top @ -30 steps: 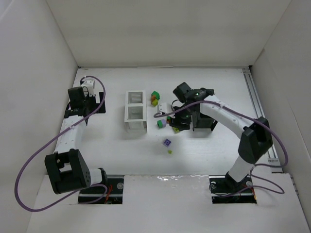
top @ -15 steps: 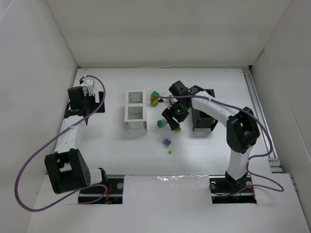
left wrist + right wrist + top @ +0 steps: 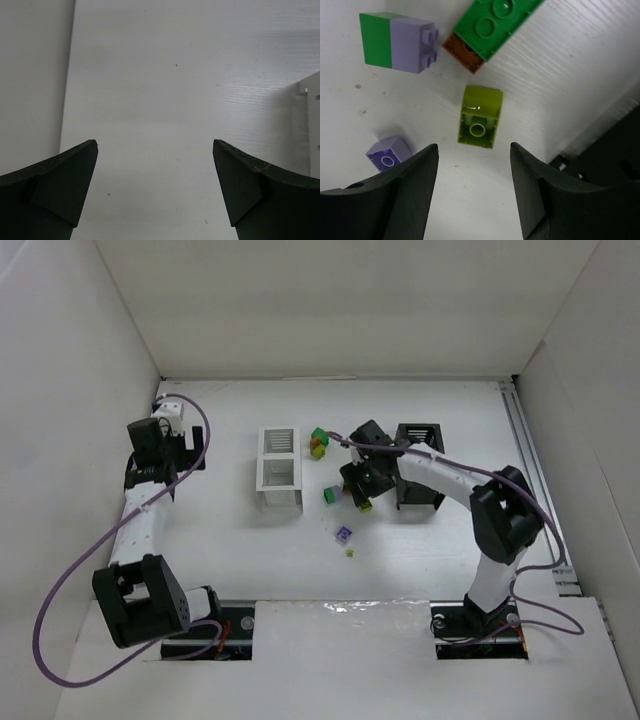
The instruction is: Sort the legos into containers by color
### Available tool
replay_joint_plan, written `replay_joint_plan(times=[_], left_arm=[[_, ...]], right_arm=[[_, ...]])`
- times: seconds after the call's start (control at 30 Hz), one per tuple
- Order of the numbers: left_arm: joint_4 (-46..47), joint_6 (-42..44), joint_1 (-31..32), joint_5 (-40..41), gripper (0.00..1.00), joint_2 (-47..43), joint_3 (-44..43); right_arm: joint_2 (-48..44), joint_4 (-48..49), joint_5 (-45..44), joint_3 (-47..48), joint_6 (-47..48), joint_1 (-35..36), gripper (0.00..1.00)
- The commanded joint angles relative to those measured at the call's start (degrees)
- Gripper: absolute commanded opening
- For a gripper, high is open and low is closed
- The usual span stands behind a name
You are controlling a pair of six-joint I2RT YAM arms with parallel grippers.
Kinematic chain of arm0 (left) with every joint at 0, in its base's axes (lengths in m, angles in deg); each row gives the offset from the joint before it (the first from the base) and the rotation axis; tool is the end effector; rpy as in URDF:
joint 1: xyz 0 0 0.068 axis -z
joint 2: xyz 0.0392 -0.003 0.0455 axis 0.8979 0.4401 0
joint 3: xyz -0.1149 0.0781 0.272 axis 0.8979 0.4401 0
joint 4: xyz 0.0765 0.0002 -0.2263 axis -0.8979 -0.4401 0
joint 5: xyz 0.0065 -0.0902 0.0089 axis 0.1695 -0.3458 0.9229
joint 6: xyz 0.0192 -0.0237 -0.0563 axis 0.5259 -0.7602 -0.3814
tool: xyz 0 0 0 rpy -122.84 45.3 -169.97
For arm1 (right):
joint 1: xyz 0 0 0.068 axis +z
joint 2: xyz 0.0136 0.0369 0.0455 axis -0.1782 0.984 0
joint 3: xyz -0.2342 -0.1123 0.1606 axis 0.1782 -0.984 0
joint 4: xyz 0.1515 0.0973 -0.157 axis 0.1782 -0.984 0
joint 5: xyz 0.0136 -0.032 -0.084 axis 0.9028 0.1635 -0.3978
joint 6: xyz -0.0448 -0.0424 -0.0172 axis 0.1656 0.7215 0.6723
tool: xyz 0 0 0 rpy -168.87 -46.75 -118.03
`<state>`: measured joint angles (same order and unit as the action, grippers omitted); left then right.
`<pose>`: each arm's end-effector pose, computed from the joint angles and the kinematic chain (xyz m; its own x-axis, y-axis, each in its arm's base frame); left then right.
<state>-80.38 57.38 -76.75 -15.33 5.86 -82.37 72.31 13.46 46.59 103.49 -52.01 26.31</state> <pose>0.2605 0.0529 0.3212 -0.4485 0.1497 -0.8811 0.0031 0.9861 0.1660 0.2913 0.2201 0.2376 -0.7974 -0.4877 -0.3553 -0.5486 0.8312 0.0902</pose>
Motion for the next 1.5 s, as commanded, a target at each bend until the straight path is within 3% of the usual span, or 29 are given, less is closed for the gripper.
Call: replay_joint_plan(times=[0.0,0.17,0.53,1.0,1.37,1.47], left_arm=[[3.7,3.8,-1.1,-2.1,0.99,-6.5,0.2],[4.2,2.2,-1.1,3.6,0.99,-10.9,1.3],[4.1,-4.2,-1.1,3.1,0.99,-14.5,6.0],[6.0,-5.9,-1.1,5.7,0.99,-9.8,6.0],[8.4,-5.2,-1.1,2.3,0.99,-9.9,7.4],[9.0,-5.2,-1.1,2.3,0.99,-9.9,7.4]], right_arm=[[-7.2,7.1,-7.1,-2.3,-3.6,0.7,0.65],[-8.6,8.4,-8.4,-4.3,-5.5,-0.4,0.66],[-4.1,8.8,-8.2,-2.1,-9.9,1.3,0.68],[-0.9,9.3,-9.9,-4.1,-11.6,3.0,0.68],[2.2,9.9,-9.9,-4.1,-11.6,1.8,0.68],[2.7,9.9,-9.2,-4.7,-11.6,1.8,0.57]])
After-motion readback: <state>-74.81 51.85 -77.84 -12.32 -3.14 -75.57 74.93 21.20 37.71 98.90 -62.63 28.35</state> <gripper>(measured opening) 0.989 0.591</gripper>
